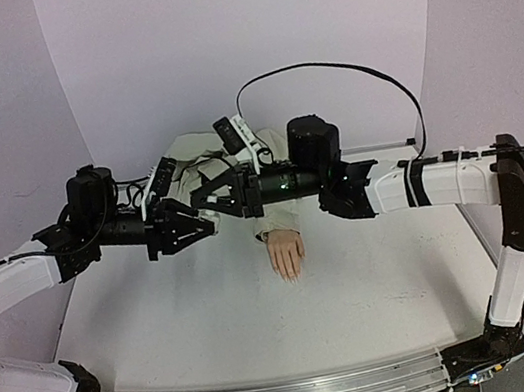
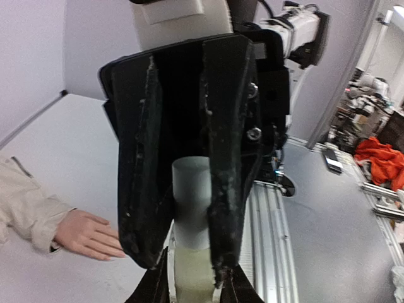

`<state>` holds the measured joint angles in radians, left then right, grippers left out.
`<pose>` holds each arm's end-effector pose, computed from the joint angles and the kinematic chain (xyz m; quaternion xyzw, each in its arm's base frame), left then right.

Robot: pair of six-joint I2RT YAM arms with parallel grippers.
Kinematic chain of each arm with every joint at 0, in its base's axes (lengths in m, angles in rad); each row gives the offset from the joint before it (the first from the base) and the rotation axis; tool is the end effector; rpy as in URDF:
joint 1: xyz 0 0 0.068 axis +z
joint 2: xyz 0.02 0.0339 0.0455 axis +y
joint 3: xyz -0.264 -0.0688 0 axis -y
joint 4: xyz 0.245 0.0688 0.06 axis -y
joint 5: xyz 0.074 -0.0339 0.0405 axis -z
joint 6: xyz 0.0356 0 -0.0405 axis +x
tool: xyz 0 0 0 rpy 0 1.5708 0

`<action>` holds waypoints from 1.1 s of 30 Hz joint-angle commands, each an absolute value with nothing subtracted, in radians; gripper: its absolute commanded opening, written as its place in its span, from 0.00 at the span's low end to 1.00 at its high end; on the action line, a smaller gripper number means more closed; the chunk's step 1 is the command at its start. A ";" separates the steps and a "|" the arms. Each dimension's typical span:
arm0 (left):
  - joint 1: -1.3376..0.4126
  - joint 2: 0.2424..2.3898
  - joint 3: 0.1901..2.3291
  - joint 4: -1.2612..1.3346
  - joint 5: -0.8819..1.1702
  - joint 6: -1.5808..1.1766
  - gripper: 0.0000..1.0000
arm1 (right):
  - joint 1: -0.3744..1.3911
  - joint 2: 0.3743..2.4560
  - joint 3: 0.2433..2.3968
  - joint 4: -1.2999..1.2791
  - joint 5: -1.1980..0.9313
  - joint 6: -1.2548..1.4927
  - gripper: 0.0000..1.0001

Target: Paint the nails

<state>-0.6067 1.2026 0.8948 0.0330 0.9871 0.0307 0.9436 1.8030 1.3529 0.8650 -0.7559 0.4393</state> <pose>0.2022 -0.1765 0.3174 0.4916 0.5772 -0.5131 0.4024 0.2261 0.3535 0.3581 -0.4260 0.4146 0.6517 0.4711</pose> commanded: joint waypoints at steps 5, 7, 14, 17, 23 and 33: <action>-0.589 1.062 0.818 0.084 0.085 0.120 0.00 | 1.143 1.850 1.526 0.614 0.049 0.416 0.00; -0.591 1.052 0.808 0.083 -0.031 0.135 0.00 | 1.245 1.932 1.697 0.452 0.385 0.464 0.00; -0.592 1.034 0.799 0.081 -0.048 0.153 0.00 | 1.295 1.990 1.814 0.383 0.423 0.566 0.00; -0.592 1.034 0.801 0.080 0.048 0.159 0.00 | 1.283 1.957 1.781 0.427 0.371 0.495 0.04; -0.592 1.060 0.821 0.073 0.294 0.147 0.00 | 1.155 1.818 1.616 0.493 0.058 0.421 0.50; -0.587 1.189 0.931 0.069 1.080 0.070 0.00 | 0.963 1.618 1.335 0.608 -0.597 0.306 0.94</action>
<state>-0.5880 1.1534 0.8242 0.0166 0.6586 0.1204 0.9825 1.7012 1.3884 0.4950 -0.2790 0.3801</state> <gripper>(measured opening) 0.210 0.915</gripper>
